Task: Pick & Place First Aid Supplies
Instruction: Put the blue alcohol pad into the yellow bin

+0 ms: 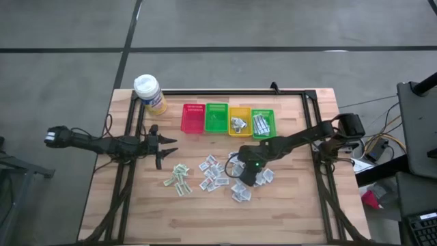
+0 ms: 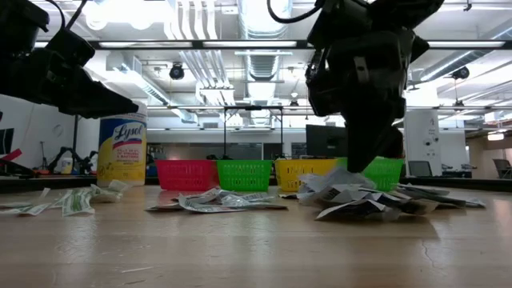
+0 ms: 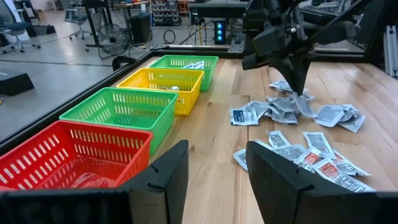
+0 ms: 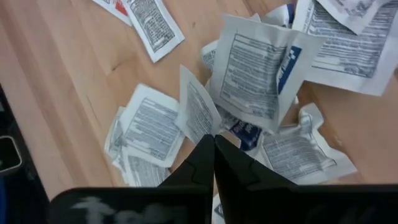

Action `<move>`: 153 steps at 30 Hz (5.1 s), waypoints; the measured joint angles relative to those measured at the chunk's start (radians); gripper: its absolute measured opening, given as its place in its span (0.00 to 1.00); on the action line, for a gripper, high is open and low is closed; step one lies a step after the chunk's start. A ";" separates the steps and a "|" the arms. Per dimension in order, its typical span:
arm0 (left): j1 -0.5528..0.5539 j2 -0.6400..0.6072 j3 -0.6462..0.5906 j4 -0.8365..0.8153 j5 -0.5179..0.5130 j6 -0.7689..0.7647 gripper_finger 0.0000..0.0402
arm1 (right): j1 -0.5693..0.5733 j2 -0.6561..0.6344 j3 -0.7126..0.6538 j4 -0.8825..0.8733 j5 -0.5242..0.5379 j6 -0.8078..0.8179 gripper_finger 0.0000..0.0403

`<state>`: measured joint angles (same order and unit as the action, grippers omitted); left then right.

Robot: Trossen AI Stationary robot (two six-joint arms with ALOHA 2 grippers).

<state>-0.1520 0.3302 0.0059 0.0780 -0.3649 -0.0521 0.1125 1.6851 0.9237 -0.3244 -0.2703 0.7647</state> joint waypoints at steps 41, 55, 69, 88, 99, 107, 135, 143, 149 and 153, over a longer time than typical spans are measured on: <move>0.000 0.002 0.000 0.004 0.000 0.000 0.39 | -0.451 -0.479 0.000 -0.014 0.008 -0.190 0.02; 0.000 0.002 0.000 0.004 0.000 0.000 0.39 | -0.622 -0.455 0.000 0.006 0.033 -0.283 0.02; 0.000 0.002 0.000 0.004 0.000 0.000 0.39 | -0.619 -0.250 0.000 0.015 0.132 -0.319 0.02; 0.000 0.002 0.000 0.003 -0.028 0.000 0.39 | -0.583 0.014 0.220 -0.191 0.141 -0.379 0.02; 0.000 0.003 0.000 0.003 -0.028 0.000 0.39 | -0.585 0.053 0.268 -0.203 0.140 -0.466 0.02; 0.000 0.006 0.000 0.003 -0.028 0.003 0.39 | -0.584 0.053 0.241 -0.203 0.133 -0.509 0.03; 0.000 0.006 0.000 0.015 -0.026 -0.001 0.39 | -0.519 0.017 0.639 -0.858 -0.061 -0.633 0.26; 0.000 0.007 0.000 0.010 -0.026 0.000 0.39 | -0.337 -0.025 0.638 -0.997 -0.121 -0.643 0.26; 0.000 0.008 0.000 0.001 -0.026 0.018 0.39 | -0.195 -0.046 0.608 -1.105 -0.122 -0.645 0.26; 0.000 0.010 0.000 -0.001 -0.026 0.022 0.39 | -0.109 -0.072 0.557 -1.116 -0.123 -0.631 0.26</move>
<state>-0.1517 0.3401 0.0059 0.0772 -0.3909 -0.0299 0.0039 1.6132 1.4804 -1.4408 -0.3929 0.1339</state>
